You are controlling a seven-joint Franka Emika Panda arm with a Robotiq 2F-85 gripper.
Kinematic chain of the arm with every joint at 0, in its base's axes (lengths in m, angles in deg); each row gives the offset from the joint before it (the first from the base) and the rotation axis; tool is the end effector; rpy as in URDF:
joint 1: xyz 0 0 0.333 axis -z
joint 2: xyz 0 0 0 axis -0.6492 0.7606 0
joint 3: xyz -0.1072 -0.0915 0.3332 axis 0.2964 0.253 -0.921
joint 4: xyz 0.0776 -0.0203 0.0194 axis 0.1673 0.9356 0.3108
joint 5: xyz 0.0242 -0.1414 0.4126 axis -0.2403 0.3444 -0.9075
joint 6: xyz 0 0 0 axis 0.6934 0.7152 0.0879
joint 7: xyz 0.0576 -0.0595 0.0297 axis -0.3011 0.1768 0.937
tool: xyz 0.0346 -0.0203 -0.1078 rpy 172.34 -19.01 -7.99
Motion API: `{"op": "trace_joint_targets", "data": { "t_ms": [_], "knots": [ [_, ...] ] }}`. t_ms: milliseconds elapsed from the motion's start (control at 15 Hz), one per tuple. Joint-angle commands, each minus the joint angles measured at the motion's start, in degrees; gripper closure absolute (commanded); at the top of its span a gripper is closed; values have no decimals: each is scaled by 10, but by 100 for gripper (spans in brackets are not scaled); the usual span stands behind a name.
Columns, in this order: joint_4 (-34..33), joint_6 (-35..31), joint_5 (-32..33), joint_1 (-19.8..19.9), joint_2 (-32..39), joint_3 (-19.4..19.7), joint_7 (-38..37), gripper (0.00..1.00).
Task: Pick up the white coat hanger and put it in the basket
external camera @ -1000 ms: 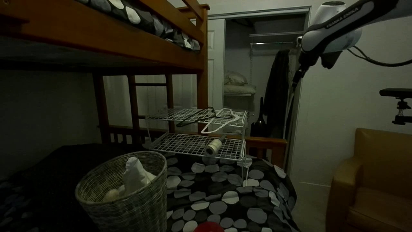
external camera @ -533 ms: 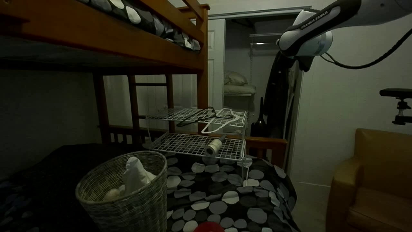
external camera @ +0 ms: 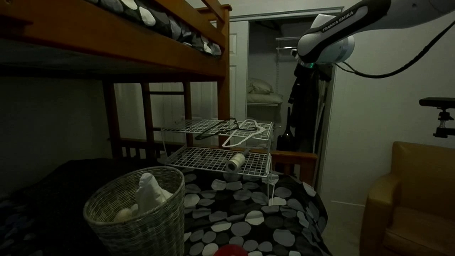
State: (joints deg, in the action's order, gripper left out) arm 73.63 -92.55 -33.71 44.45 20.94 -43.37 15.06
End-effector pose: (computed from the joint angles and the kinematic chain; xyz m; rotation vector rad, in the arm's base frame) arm 0.6250 -0.1524 0.6318 2.5804 0.8934 0.6770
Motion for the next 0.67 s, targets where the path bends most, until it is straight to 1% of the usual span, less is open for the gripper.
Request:
{"op": "trace_joint_targets", "data": {
  "t_ms": [0,67,133,400,600],
  "knots": [
    [5,73,10,-7,-2,-29,23,0],
    [8,82,20,-8,-3,-35,23,0],
    [-2,61,7,-5,2,-35,8,0],
    [-4,64,7,-5,3,-40,6,0],
    [-7,74,37,-7,14,-46,-23,0]
  ]
}}
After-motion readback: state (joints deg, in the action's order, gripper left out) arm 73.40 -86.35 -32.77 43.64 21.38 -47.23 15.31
